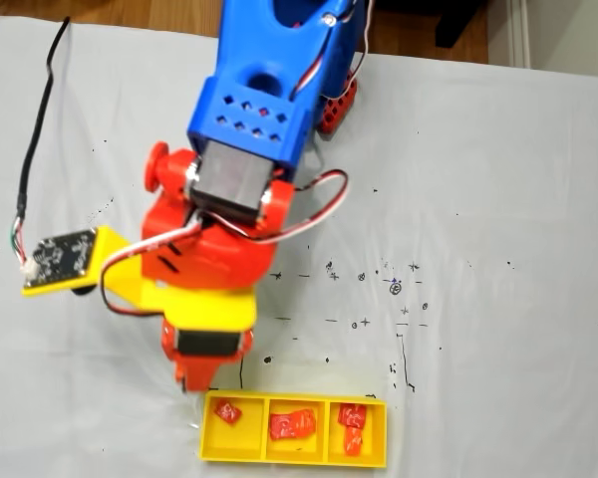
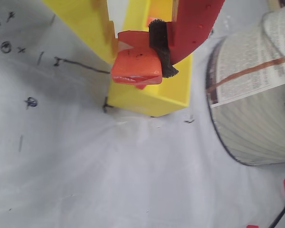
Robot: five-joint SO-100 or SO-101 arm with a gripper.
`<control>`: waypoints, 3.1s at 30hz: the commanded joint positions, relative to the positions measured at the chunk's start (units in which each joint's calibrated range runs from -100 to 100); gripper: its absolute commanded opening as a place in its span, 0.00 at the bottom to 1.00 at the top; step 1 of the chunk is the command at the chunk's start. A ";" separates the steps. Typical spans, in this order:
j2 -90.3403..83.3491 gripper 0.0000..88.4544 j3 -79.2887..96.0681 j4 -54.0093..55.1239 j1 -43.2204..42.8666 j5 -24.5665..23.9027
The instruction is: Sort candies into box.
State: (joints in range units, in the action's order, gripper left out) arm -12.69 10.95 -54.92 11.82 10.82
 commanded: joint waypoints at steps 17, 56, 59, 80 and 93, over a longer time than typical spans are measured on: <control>12.44 0.00 -17.00 -0.38 -5.57 -4.00; 22.95 0.34 -24.83 -4.31 -5.66 -3.47; 22.11 0.35 -23.83 -4.15 -5.66 -3.37; -5.21 0.00 0.84 0.93 -6.57 -2.83; -45.41 0.00 52.55 21.23 -12.27 -6.74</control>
State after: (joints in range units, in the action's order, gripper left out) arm -40.02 46.19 -40.87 1.83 4.62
